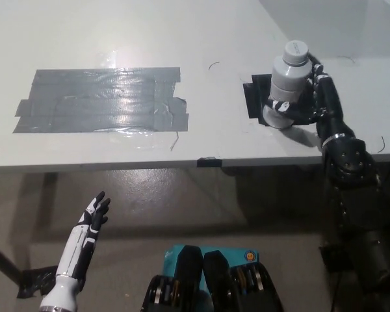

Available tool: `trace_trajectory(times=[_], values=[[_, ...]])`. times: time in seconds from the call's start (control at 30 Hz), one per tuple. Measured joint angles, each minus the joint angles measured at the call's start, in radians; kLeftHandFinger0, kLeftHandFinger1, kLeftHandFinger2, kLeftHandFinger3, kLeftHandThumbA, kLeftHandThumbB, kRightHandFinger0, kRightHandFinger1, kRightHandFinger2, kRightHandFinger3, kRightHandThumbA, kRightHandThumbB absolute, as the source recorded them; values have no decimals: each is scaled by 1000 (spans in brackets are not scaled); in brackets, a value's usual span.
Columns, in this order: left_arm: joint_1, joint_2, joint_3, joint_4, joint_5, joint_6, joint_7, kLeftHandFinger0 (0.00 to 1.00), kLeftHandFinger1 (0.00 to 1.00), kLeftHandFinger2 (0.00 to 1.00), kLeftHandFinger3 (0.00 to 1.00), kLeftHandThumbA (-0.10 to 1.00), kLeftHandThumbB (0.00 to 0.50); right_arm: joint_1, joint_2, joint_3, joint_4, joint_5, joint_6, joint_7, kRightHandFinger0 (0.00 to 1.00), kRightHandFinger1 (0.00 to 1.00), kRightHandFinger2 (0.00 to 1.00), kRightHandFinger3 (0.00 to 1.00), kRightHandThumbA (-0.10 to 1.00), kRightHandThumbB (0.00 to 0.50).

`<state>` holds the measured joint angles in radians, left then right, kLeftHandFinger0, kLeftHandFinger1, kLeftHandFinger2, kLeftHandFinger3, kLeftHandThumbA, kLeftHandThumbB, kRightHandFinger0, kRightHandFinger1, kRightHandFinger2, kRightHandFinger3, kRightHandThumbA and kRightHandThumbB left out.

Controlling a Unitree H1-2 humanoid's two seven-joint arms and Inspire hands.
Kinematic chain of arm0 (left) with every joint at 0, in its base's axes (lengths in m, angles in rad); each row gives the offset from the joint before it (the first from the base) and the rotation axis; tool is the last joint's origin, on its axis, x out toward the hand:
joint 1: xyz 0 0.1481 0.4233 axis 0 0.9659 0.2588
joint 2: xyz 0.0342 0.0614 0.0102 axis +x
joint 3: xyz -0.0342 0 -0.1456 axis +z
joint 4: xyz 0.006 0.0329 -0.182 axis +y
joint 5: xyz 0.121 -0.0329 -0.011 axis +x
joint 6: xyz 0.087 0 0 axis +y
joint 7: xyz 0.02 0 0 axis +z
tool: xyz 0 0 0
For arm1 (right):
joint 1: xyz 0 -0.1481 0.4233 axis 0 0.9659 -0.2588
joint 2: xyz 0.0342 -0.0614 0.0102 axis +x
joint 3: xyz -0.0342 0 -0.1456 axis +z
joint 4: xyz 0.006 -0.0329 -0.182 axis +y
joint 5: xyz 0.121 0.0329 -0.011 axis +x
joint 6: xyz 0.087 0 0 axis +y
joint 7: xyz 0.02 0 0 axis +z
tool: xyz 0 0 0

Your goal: A white bottle is kept in the middle of the desk infront of the robot and the robot picks it up with its right hand and passes it to a person

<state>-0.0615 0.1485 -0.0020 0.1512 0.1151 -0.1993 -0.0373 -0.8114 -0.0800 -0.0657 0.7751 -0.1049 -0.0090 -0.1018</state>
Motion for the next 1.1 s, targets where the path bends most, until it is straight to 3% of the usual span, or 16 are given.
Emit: trace_trajectory(times=[0.17,0.47,0.53,0.57,0.6,0.63,0.67,0.7,0.77,0.8,0.9,0.97,1.0,1.1], values=[[-1,0,0,-2,0,0,0,1000,1000,1000,1000,1000,169,-37,-1,28,134,-9,-23,-24,1000,1000,1000,1000,1000,436],[-6,1,-3,-4,1,0,0,1000,1000,1000,1000,1000,158,-132,-12,56,311,-17,-68,-46,1000,1000,1000,1000,1000,479],[-8,1,-3,-4,2,0,0,1000,1000,1000,1000,1000,158,-150,-15,57,345,-16,-82,-46,1000,1000,1000,1000,959,443],[-9,1,-4,-4,2,0,0,1000,1000,1000,1000,1000,155,-153,-16,56,353,-15,-89,-45,1000,950,962,1000,793,372],[-10,1,-4,-4,2,0,0,1000,1000,1000,1000,1000,155,-159,-16,52,368,-12,-103,-45,568,581,706,743,657,368],[-10,1,-5,-4,3,0,0,1000,1000,1000,1000,1000,155,-163,-15,46,382,-7,-124,-50,568,581,706,743,657,368],[-11,1,-6,-4,3,0,0,1000,1000,1000,1000,1000,159,-164,-15,42,390,-5,-137,-55,117,141,234,187,420,302],[-12,1,-7,-4,3,0,0,1000,1000,1000,1000,1000,159,-168,-14,36,401,-1,-151,-65,23,104,220,159,324,280],[-15,1,-8,-4,3,0,-1,1000,1000,1000,1000,1000,155,-176,-13,31,420,0,-177,-98,1,115,275,158,207,265],[-17,2,-9,-4,3,1,-1,1000,1000,1000,1000,1000,159,-179,-13,30,422,0,-185,-116,0,112,304,140,58,241],[-23,2,-9,-4,4,1,-1,1000,1000,1000,1000,1000,167,-187,-10,28,422,0,-211,-158,0,137,377,151,-84,214],[-27,2,-10,-4,4,1,-1,1000,1000,1000,1000,1000,171,-190,-7,28,422,0,-221,-173,0,176,456,264,-99,195],[-29,2,-11,-4,4,1,-1,1000,1000,1000,1000,1000,168,-191,-4,29,422,-1,-230,-188,0,225,528,387,-100,184],[-31,3,-12,-4,6,1,-1,1000,1000,1000,1000,1000,153,-191,0,31,430,-2,-252,-216,3,275,598,552,-100,160]])
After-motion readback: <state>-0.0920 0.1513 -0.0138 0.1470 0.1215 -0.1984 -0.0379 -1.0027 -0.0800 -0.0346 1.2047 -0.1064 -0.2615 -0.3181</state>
